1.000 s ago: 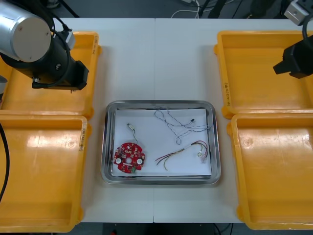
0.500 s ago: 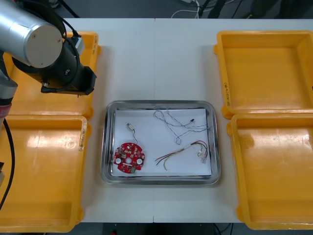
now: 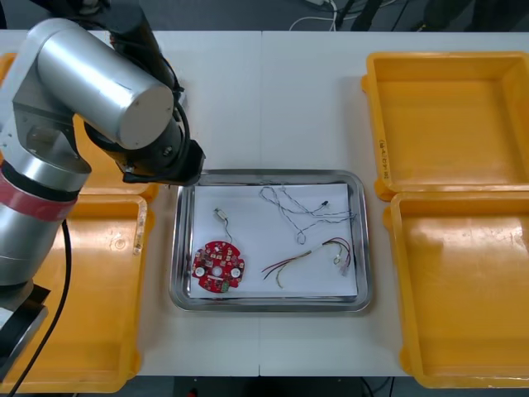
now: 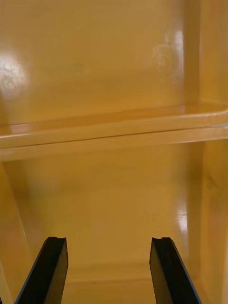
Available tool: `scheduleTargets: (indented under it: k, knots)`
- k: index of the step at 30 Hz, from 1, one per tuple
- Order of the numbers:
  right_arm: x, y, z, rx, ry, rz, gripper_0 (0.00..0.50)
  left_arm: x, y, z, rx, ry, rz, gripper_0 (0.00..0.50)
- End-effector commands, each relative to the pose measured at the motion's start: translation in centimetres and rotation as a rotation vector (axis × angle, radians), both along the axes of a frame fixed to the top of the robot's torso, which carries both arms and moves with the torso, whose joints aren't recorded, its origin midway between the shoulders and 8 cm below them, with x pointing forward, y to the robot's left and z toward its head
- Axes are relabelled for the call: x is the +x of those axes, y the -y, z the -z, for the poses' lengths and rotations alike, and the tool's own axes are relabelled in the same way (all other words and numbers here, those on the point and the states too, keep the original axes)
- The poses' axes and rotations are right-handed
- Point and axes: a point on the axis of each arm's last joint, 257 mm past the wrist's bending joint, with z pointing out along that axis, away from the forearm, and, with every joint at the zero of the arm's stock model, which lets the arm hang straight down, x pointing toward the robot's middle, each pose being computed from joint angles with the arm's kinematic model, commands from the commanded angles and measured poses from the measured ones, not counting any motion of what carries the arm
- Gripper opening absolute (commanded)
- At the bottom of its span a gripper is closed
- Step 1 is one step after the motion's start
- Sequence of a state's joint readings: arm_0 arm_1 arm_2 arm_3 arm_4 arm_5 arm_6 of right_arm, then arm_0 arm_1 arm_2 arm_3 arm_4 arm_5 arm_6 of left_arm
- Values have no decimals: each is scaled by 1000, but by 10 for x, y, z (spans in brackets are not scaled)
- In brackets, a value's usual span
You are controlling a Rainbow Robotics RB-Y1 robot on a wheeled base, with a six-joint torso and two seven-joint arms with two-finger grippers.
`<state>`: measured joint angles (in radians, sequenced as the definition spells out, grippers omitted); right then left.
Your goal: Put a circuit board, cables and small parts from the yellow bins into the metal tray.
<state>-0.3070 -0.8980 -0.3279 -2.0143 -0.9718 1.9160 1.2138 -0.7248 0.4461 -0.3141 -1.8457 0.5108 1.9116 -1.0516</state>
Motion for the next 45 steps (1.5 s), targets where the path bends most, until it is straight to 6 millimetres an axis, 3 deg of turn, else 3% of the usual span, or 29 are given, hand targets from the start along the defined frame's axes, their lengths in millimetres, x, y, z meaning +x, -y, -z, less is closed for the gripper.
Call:
scheduleTargets:
  k: [1,16,24,40,41,42,43,45]
  knots:
    - [-10,23,-7,-40,6,72,500,-11,30,12,-52,4,-45,0]
    - [-18,26,4,-23,-22,100,500,-25,73,66,-80,24,10,0]
    - [-18,26,3,-23,-19,95,500,-14,82,89,-95,38,5,0]
    - [-18,29,2,-47,-17,52,500,-8,87,91,-129,43,-8,15]
    - [-18,29,2,-50,-17,49,500,-9,87,90,-134,41,-11,115]
    - [-17,29,1,-53,-16,46,500,-9,87,89,-137,39,-15,280]
    - [-18,29,2,-56,-17,41,500,-9,86,87,-142,36,-19,493]
    - [-18,29,2,-59,-17,31,500,-10,84,85,-146,27,-29,500]
